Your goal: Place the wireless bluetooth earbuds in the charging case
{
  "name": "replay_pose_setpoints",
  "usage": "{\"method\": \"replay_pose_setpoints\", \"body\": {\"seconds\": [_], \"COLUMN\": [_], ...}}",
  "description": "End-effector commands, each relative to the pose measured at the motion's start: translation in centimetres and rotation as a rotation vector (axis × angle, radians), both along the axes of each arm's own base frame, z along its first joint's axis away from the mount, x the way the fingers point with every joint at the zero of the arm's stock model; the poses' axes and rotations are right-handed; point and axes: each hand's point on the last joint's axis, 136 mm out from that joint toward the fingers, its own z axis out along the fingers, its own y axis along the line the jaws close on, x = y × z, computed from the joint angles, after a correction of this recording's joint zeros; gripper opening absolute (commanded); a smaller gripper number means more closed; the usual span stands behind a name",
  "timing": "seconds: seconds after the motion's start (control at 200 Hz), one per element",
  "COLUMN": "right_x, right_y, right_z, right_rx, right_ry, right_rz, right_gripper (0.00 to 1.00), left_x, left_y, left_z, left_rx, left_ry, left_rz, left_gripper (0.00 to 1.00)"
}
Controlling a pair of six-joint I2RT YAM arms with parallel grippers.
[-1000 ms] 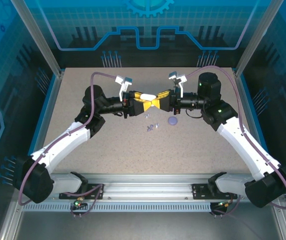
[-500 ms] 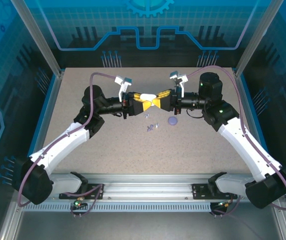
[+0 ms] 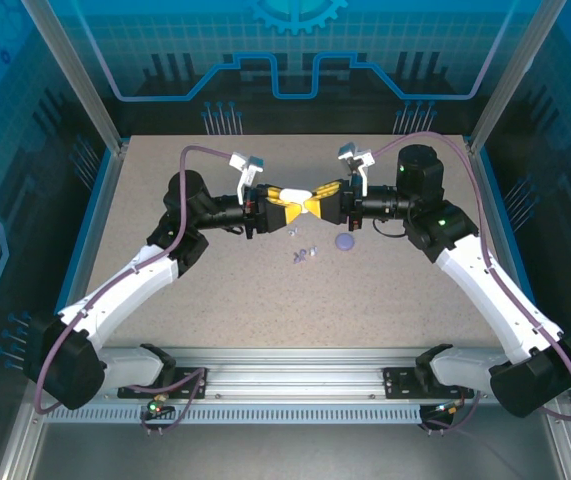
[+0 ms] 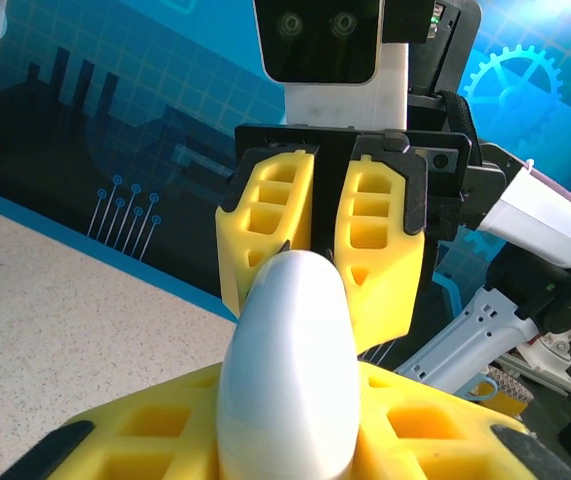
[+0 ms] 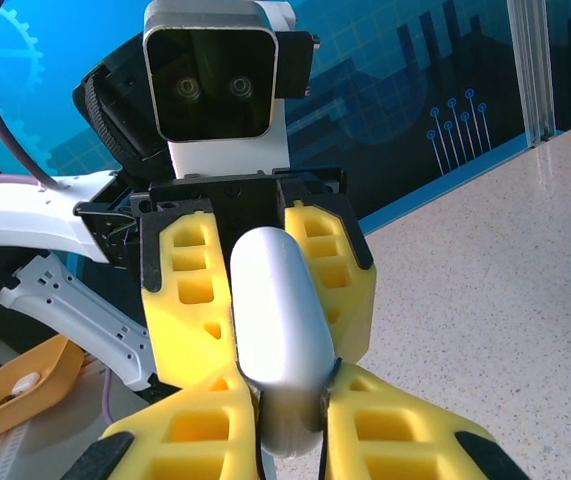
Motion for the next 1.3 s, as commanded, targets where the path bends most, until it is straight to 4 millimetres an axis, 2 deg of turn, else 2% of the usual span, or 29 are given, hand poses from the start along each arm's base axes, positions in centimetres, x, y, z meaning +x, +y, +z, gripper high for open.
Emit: {"method": "replay_pose_setpoints", "body": {"seconds": [0.0,0.2,0.39,0.575,0.835,1.296], "right_x": [-1.5,-1.3,-1.1,-2.5,-3.8,-2.8], "right_y": [0.3,0.1,-0.7,-1.6,-1.8,-0.1], "right_z": [1.0,0.6,0.4,0.0,-0.5,-1.5], "right_rx": [0.005,-0.026,-0.075,-0.150,-0.241,-0.308], "right_ry": [-0.025,-0.023,-0.047,-0.084,-0.094,-0.084], "right_rz": [0.051,0.028,-0.035,-0.018,0.067,0.100], "right_gripper": [0.16,0.21,0.48,0.60,0.66,0.67], "left_x": [-0.9,-0.2,0.0,-1.0,-2.8,-4.0], "left_y": [0.1,-0.2,-0.1,-0.4,-0.9,-1.4], "left_z": [1.9,1.1,0.3,-1.1,-1.5,-1.3], "left_rx": [-0.019,0.033,0.045,0.091,0.096,0.109], "left_ry": [-0.074,-0.038,-0.176,-0.321,-0.344,-0.351], "left_rz": [-0.024,-0.002,0.052,0.002,-0.117,-0.151], "left_gripper": [0.27,0.16,0.16,0.16,0.16,0.16]}}
